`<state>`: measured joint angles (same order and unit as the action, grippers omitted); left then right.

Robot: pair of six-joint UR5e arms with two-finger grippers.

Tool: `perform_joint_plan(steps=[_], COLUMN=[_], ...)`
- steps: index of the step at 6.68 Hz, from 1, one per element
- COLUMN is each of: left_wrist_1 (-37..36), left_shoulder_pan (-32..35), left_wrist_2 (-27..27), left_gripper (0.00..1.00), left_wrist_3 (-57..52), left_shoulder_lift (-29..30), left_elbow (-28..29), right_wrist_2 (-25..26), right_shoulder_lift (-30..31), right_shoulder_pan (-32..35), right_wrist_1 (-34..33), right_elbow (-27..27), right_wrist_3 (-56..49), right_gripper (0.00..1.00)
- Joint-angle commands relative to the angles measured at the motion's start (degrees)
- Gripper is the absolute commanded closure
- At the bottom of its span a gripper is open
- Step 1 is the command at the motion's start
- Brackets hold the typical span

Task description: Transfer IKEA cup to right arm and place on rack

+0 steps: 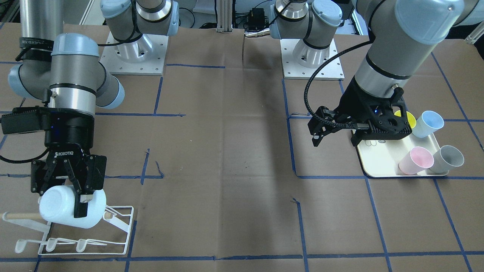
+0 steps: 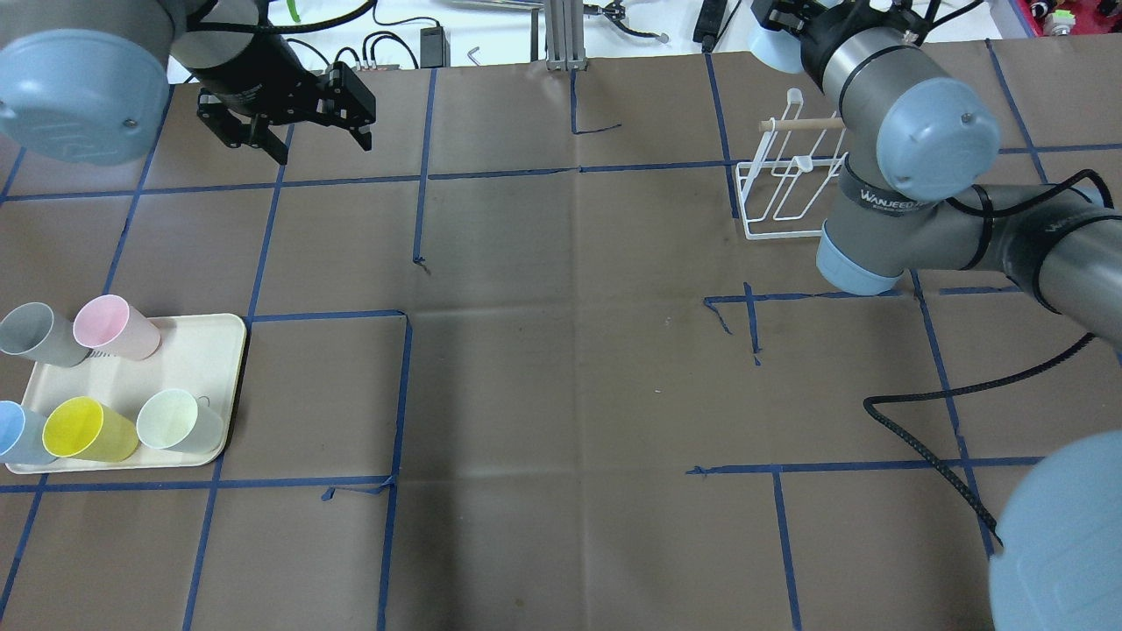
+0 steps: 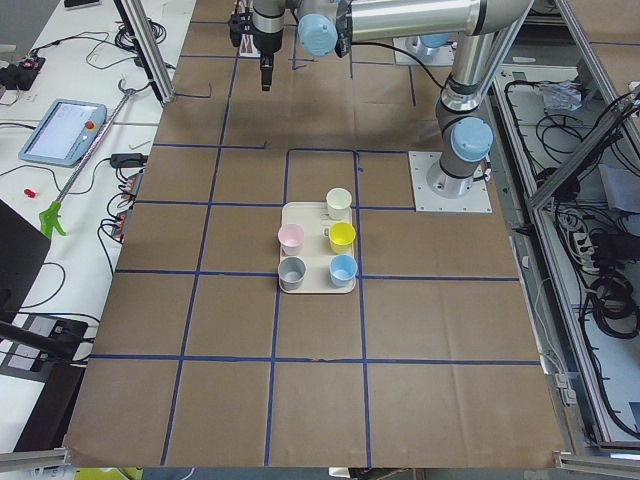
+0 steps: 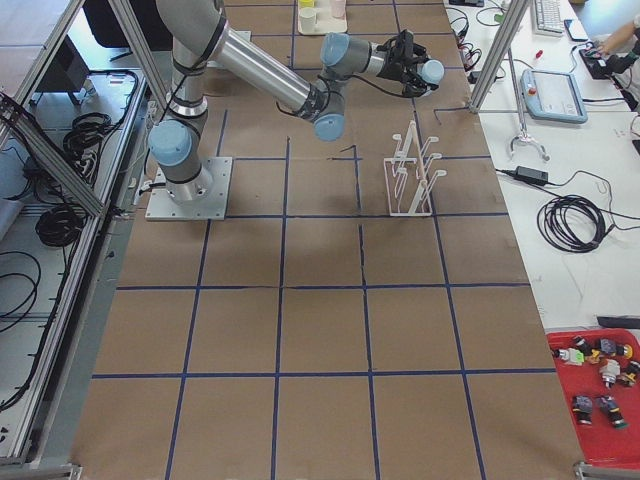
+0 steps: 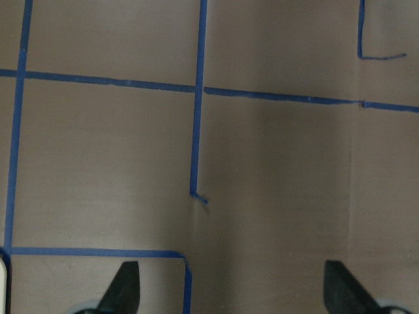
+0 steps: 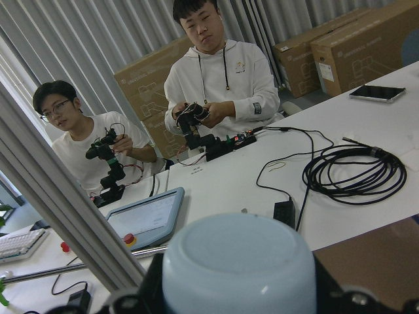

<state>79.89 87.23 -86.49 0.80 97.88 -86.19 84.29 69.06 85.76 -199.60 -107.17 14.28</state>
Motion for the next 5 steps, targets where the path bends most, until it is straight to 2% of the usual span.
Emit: perform_joint_plan(steps=[1,3,4,5], left_wrist_1=[4.65,5.09,6.84,6.77], left_shoulder_pan=[-0.30,-1.87,-6.93,-12.64], left_wrist_2=[-2.72,-2.90,-2.90,-2.90], left_gripper=[0.01,0.00,0.01,0.01], left_wrist_3=[-3.68,-3.78,-5.53,-11.81], left_shoulder_lift=[-2.86,-5.67,-8.29,-11.02], left_elbow=[-0.80,-2.57,-5.53,-9.91], right_wrist_2=[3.32,3.07,2.98,3.07], right_shoulder_lift=[-4.17,-7.61,-8.67,-9.90], right_shoulder_pan=[-0.42,-1.90,-2.26,-2.27], right_wrist_1=[-0.26,-0.88,-0.97,-1.49], right_elbow=[3.44,4.86,5.91,6.36], right_wrist_3=[-9.77,-13.92,-14.19,-14.19], right_gripper=[0.68,0.68,0.68,0.68])
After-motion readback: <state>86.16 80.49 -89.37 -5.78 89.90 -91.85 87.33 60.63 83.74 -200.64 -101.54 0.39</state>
